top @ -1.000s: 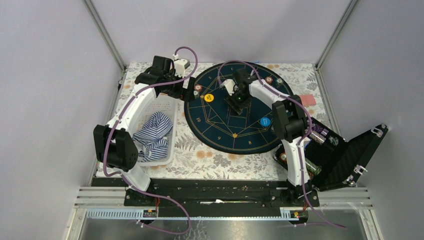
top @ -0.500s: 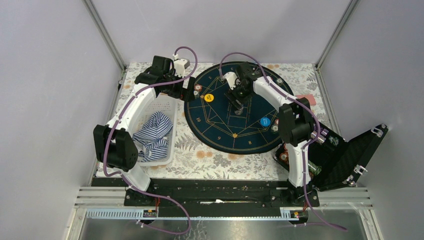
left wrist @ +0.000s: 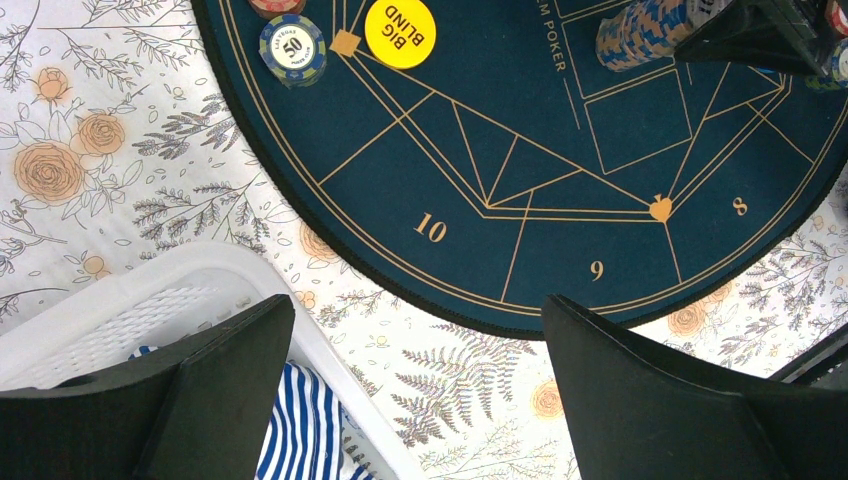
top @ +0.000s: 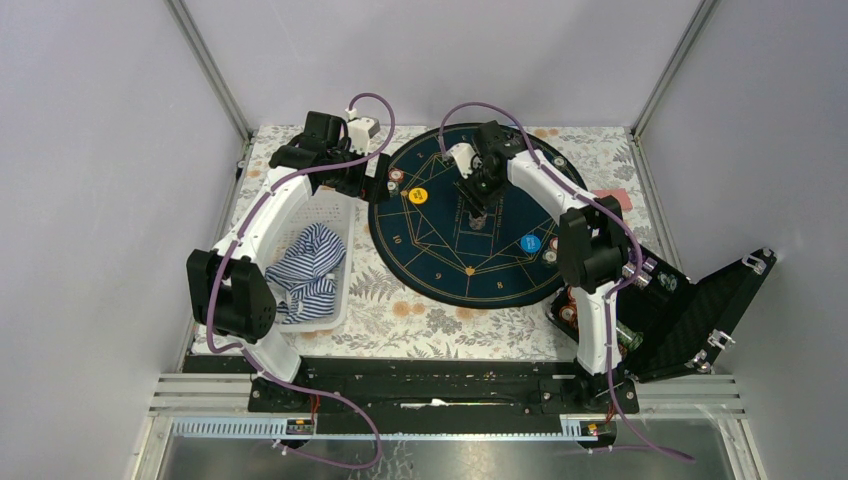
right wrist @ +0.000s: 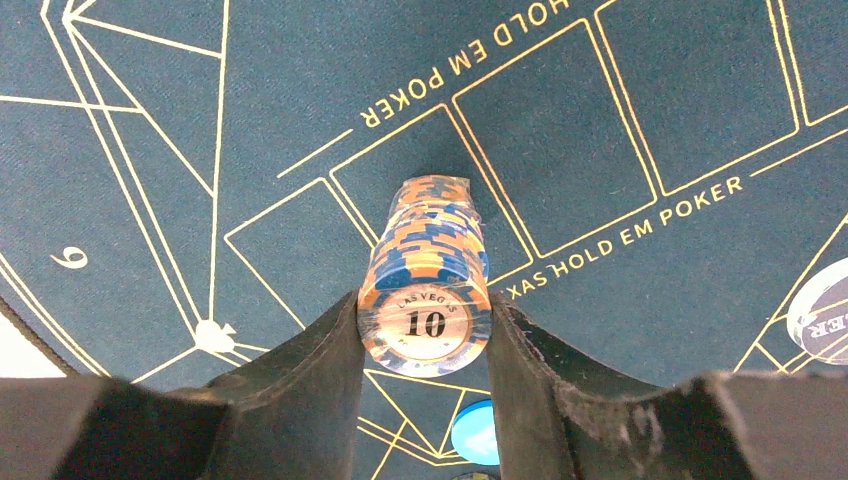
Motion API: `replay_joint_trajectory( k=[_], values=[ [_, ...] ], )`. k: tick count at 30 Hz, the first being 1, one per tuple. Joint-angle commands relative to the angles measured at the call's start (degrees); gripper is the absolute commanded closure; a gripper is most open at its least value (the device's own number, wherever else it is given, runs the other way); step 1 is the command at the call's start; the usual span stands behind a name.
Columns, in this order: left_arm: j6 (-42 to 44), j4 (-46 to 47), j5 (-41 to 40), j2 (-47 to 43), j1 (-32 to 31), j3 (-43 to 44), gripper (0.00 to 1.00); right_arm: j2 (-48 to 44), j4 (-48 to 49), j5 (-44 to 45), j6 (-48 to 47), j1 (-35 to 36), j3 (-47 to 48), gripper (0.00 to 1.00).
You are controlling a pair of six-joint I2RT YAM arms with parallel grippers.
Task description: Distribute texas hold em gaming equipment
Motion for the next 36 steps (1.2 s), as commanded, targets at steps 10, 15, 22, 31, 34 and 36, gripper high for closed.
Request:
replay_joint_trajectory(
  k=[10,15,22,31,34,36],
  values=[
    [-0.35,2.07,0.95,-0.83,0.46,1.97,0.01,-8.30,-1.57,-3.17,3.27,-5.68,6.18,0.65],
    [-0.36,2.07,0.91,-1.09,0.42,2.03,0.01,-9.78,0.87,-3.30,4.67,-14.00,3.69,0.66],
    [-0.39,2.07,1.21,-1.00,0.45,2.07,0.01,-7.92,5.20,-2.30,5.85,-23.90,0.83,0.68],
    [-0.30,2.07,0.87,-0.87,0.46,2.11,0.01,-2.75,11.20,1.89,5.89,-28.31,0.27,0.68],
    [-0.22,2.07,1.00,-0.63,0.46,2.32,0.01,-0.36,12.45,1.97,6.30,-28.88,1.09,0.67],
    [-0.23,2.07,0.96,-0.53,0.46,2.39,0.01,1.11,12.91,2.31,6.16,-28.93,1.71,0.67]
  ],
)
